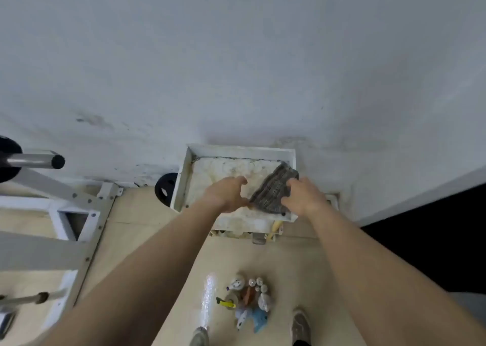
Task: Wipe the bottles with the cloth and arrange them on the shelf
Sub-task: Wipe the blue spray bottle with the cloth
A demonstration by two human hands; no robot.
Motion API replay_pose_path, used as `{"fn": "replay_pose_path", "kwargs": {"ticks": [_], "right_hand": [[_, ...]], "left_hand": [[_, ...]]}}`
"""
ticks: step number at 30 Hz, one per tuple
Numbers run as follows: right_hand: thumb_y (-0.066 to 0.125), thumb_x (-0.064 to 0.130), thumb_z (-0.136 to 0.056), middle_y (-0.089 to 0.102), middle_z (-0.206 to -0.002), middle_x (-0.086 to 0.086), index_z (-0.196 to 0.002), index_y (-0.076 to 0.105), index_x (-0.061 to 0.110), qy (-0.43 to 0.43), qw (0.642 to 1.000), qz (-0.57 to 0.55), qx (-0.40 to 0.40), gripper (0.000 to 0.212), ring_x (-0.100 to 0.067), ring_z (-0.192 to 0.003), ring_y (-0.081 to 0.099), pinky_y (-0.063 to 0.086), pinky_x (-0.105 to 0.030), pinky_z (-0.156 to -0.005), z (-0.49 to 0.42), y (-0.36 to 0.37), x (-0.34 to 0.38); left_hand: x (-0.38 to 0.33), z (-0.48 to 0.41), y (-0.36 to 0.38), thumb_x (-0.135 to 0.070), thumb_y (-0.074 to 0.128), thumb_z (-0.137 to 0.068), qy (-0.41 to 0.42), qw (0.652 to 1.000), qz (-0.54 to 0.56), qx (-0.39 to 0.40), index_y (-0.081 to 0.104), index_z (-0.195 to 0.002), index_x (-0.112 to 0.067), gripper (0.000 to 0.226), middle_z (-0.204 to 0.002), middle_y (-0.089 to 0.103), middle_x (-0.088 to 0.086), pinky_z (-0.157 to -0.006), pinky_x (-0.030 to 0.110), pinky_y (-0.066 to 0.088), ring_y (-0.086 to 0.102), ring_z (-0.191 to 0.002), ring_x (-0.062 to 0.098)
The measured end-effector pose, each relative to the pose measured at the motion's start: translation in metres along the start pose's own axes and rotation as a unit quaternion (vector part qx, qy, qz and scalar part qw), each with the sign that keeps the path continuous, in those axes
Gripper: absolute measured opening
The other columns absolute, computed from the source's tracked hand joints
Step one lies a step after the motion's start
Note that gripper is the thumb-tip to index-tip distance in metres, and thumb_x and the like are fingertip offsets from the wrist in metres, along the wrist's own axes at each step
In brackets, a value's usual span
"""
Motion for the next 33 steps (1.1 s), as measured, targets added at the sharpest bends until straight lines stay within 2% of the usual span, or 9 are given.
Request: {"fn": "replay_pose_path", "kwargs": {"ticks": [4, 8, 13, 17, 19, 22, 26, 29, 33], "right_hand": [[0.061, 0.036, -0.095, 0.040, -0.144, -0.011, -0.144, 0.046, 0.020, -0.024, 0.997, 0.070, 0.027, 0.054, -0.035, -0.131, 0.040, 0.042, -0.043, -0.102, -0.029, 0.033, -0.028], [0.071, 0.032, -0.087, 0.039, -0.134, -0.007, -0.141, 0.045, 0.025, -0.026, 0.996, 0.079, -0.041, 0.060, -0.031, -0.118, 0.045, 0.049, -0.044, -0.097, -0.053, 0.066, -0.049], [0.075, 0.018, -0.085, 0.047, -0.120, -0.005, -0.114, 0.067, 0.020, -0.019, 0.987, 0.080, -0.138, 0.030, -0.028, -0.102, 0.049, 0.053, -0.042, -0.081, -0.062, 0.084, -0.054], [0.073, 0.016, -0.085, 0.056, -0.106, -0.007, -0.098, 0.065, 0.016, -0.006, 0.967, 0.073, -0.244, 0.016, -0.029, -0.091, 0.053, 0.048, -0.040, -0.072, -0.057, 0.091, -0.044], [0.066, 0.015, -0.092, 0.060, -0.104, -0.010, -0.103, 0.062, 0.012, -0.003, 0.960, 0.041, -0.277, 0.012, -0.033, -0.089, 0.058, 0.046, -0.041, -0.073, -0.050, 0.089, -0.035], [0.054, 0.018, -0.101, 0.063, -0.097, -0.007, -0.110, 0.057, 0.011, 0.035, 0.949, -0.055, -0.309, 0.012, -0.032, -0.084, 0.059, 0.043, -0.039, -0.070, -0.029, 0.071, -0.014], [0.052, 0.031, -0.105, 0.058, -0.086, 0.010, -0.108, 0.051, 0.022, 0.049, 0.925, -0.262, -0.269, 0.010, -0.024, -0.084, 0.061, 0.049, -0.039, -0.070, 0.013, 0.040, 0.011], [0.073, 0.047, -0.089, 0.066, -0.096, 0.005, -0.103, 0.053, 0.026, 0.019, 0.905, -0.390, -0.171, 0.032, -0.019, -0.090, 0.067, 0.056, -0.039, -0.077, 0.053, 0.021, 0.030], [0.084, 0.018, -0.082, 0.064, -0.094, 0.008, -0.104, 0.058, 0.026, -0.012, 0.956, -0.292, -0.029, 0.035, -0.016, -0.085, 0.063, 0.049, -0.022, -0.067, 0.099, 0.027, 0.037]], "left_hand": [[-0.016, -0.040, 0.043, -0.038, 0.067, -0.091, -0.010, 0.997, -0.068, 0.028, 0.043, -0.146, -0.030, 0.060, -0.141, 0.052, 0.003, -0.099, 0.042, 0.049, 0.050, -0.127, 0.027], [-0.015, -0.081, 0.082, -0.018, 0.060, -0.094, 0.012, 0.995, -0.094, 0.019, 0.036, -0.150, -0.029, 0.062, -0.146, 0.042, 0.006, -0.102, 0.043, 0.047, 0.041, -0.129, 0.032], [0.000, -0.109, 0.115, -0.025, 0.059, -0.095, 0.054, 0.988, -0.146, 0.017, 0.037, -0.146, -0.031, 0.056, -0.137, 0.042, 0.011, -0.091, 0.044, 0.050, 0.044, -0.122, 0.034], [0.011, -0.111, 0.127, -0.024, 0.051, -0.099, 0.080, 0.980, -0.178, -0.041, 0.051, -0.130, -0.024, 0.031, -0.124, 0.046, 0.013, -0.072, 0.040, 0.041, 0.047, -0.111, 0.034], [0.014, -0.104, 0.122, -0.026, 0.050, -0.098, 0.082, 0.990, -0.106, -0.048, 0.059, -0.119, -0.020, 0.024, -0.121, 0.048, 0.011, -0.076, 0.040, 0.043, 0.046, -0.111, 0.033], [0.012, -0.079, 0.092, -0.028, 0.055, -0.092, 0.037, 0.982, 0.184, -0.035, 0.061, -0.092, -0.020, 0.010, -0.116, 0.059, 0.006, -0.089, 0.043, 0.050, 0.055, -0.105, 0.029], [0.009, -0.028, 0.035, -0.022, 0.049, -0.089, -0.020, 0.857, 0.514, -0.029, 0.050, -0.074, -0.021, 0.015, -0.088, 0.061, 0.015, -0.097, 0.056, 0.050, 0.062, -0.091, 0.032], [0.010, 0.013, -0.007, -0.014, 0.045, -0.099, -0.037, 0.802, 0.594, -0.046, 0.048, -0.085, -0.017, 0.014, -0.082, 0.059, 0.008, -0.087, 0.050, 0.060, 0.063, -0.084, 0.024], [0.023, 0.057, -0.044, -0.012, 0.049, -0.099, -0.021, 0.813, 0.574, -0.094, 0.056, -0.092, -0.020, 0.013, -0.077, 0.057, 0.003, -0.059, 0.032, 0.055, 0.058, -0.071, 0.020]]}}
Point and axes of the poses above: each hand's wrist, its own z-axis away from the middle knuckle, its own y-axis out of the palm, x = y × z, the point moved 1 cm from there along -z, towards the middle knuckle
